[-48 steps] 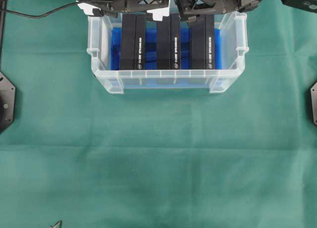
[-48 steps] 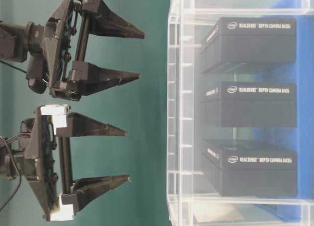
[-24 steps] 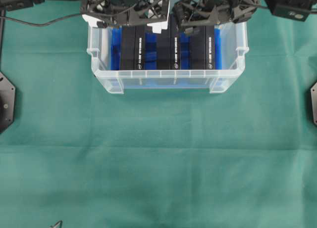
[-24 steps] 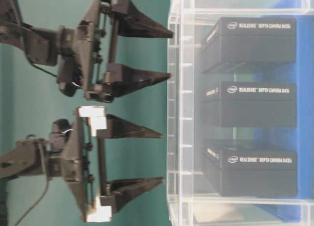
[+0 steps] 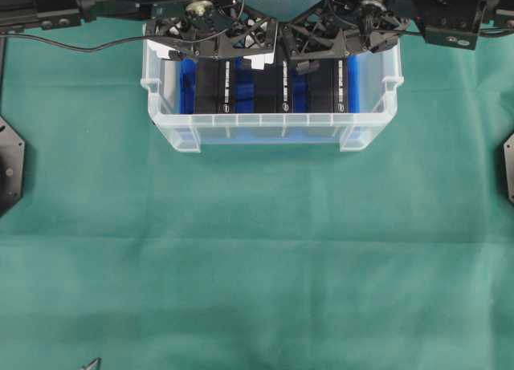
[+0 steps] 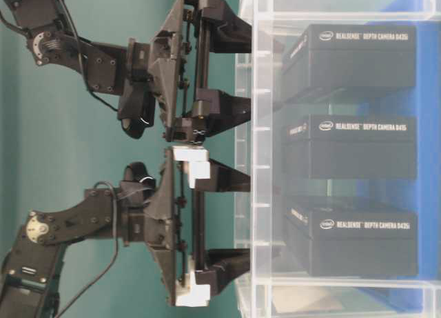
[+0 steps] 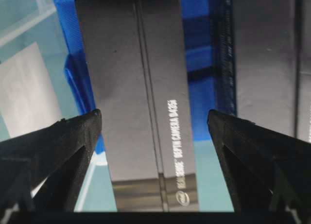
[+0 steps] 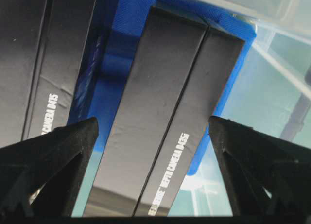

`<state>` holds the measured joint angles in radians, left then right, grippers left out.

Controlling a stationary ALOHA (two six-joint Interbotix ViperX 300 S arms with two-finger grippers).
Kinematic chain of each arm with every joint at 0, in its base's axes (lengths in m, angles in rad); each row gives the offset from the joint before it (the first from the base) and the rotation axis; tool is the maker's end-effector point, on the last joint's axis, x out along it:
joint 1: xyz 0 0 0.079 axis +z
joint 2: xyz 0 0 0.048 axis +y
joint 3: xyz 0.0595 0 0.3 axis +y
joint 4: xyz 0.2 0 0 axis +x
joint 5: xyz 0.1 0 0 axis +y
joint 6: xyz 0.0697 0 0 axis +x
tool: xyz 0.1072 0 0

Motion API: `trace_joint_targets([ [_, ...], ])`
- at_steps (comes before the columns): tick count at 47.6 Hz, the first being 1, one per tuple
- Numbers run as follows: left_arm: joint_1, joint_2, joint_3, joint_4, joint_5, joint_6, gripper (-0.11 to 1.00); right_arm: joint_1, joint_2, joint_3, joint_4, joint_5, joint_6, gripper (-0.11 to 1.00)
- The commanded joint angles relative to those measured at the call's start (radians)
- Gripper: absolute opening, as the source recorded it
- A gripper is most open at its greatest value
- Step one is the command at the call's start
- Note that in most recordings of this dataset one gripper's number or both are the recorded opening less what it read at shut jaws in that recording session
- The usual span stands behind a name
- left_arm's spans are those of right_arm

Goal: Take the box out of the case with both arms.
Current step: 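Lower both grippers around the outer black boxes and close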

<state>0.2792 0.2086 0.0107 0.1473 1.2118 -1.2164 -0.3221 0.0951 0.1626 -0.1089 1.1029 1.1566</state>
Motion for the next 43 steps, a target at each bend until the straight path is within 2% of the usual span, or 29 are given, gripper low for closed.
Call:
trace_joint_targets([
  [1,0.012,-0.018,0.006,0.005,-0.015,0.000,0.86,-0.005,-0.011,0.000,-0.005,-0.017,0.002,0.97],
  [19,0.034,-0.011,0.081,-0.003,-0.087,0.000,0.86,-0.021,0.015,0.028,-0.005,-0.075,0.002,0.97],
  [43,0.044,-0.011,0.091,-0.011,-0.109,0.034,0.86,-0.025,0.023,0.029,0.000,-0.074,0.002,0.97],
])
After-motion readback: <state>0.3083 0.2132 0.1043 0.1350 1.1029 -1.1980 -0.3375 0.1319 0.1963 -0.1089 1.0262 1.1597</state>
